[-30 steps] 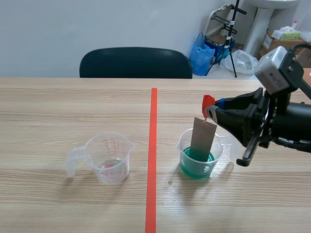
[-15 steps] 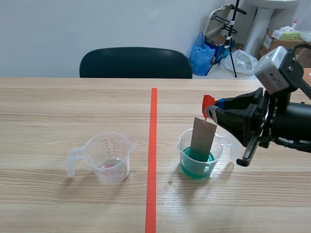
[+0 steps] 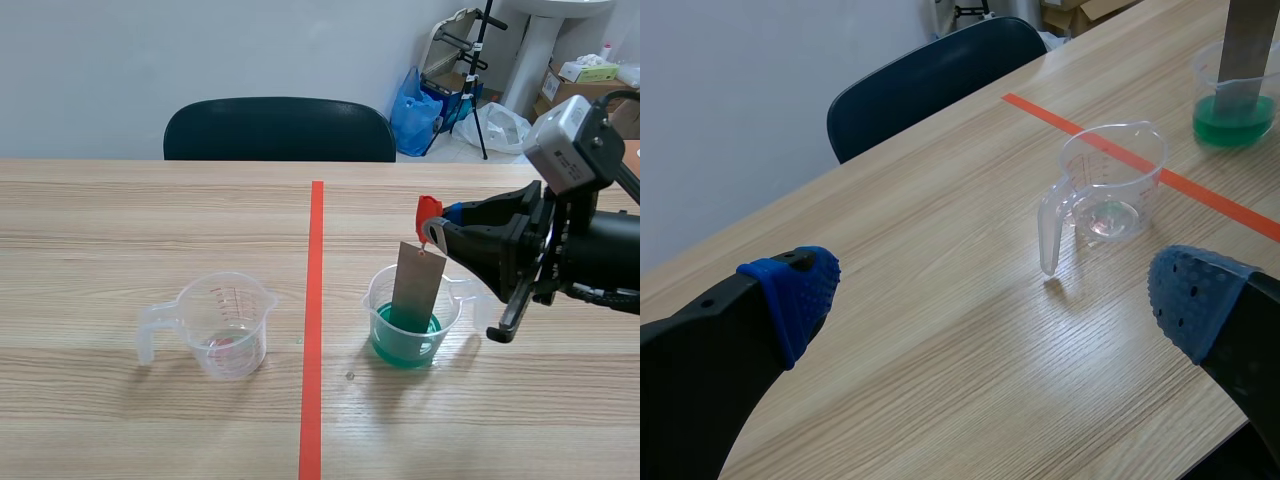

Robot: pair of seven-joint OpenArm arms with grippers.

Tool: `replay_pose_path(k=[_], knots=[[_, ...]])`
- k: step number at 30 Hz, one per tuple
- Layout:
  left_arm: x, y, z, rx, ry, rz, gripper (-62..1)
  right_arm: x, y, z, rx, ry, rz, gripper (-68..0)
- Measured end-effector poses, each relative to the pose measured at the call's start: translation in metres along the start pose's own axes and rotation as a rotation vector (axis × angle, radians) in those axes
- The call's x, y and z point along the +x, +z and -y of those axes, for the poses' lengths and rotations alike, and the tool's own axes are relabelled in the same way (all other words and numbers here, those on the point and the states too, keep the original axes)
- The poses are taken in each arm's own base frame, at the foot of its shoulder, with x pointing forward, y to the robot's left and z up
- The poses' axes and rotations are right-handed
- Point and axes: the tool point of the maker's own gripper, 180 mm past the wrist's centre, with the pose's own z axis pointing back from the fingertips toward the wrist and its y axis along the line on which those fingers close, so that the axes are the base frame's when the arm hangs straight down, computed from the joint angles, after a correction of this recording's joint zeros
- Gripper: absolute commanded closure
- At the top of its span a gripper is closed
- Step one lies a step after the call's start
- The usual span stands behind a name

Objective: Do the redox reaction experiment

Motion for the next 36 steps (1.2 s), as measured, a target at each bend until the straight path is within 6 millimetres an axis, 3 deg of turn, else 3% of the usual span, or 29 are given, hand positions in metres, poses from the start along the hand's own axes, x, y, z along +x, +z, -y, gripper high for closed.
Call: replay_pose_path(k=[27, 36], knots=[[0.0000, 0.0000, 0.0000, 0.000, 0.000, 0.000, -62.3, 0.0005, 0.0003, 0.0005, 0.000, 0.002, 0.000, -0.6], [0.0000, 0.0000, 0.0000, 0.000, 0.000, 0.000, -62.3, 0.0074, -0.0009, -0.0082, 0.043, 0.021, 0.003, -0.6]])
